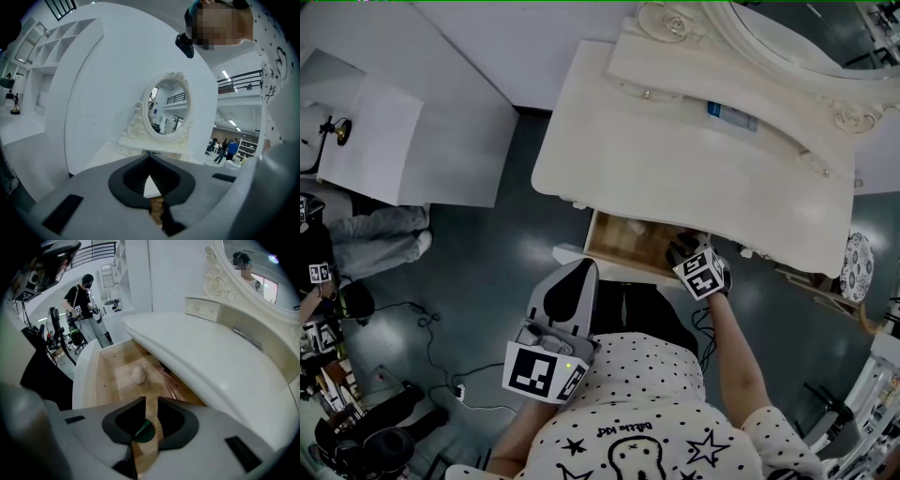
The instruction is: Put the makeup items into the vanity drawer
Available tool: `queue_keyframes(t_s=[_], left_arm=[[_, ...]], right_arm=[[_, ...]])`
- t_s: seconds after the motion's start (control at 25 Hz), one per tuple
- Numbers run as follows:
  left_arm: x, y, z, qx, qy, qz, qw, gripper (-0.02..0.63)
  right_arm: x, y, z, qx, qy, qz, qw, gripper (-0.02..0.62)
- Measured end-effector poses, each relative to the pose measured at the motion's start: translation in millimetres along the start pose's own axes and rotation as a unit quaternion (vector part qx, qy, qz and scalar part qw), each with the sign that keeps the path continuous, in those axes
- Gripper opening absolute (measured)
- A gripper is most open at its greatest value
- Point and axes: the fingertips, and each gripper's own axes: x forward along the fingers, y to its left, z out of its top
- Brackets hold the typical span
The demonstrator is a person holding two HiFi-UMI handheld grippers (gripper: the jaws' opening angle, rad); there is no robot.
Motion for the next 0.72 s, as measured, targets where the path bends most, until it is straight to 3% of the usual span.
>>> queue_keyframes(t_s=[0.16, 0.48, 0.72], left_arm=[[0.6, -2.6, -0.3, 0.000, -0.002, -0.005, 1.0000, -0.003], [0.9, -6.3, 0.0, 0.002, -0.007, -0.014, 0.9999, -0.003], [-2.3, -9.4, 3.1, 0.003, -0.016, -0.019, 0.9997, -0.005]], right_arm=[[-9.3, -6.1, 2.0, 0.007, -0.014, -0.025, 1.000, 0.010], [-27.8, -7.1, 11.8, 0.039, -0.050, -0.046, 0.997, 0.008], [-59.3, -4.4, 28.0, 0.077, -0.106, -0.065, 0.989, 0.008]])
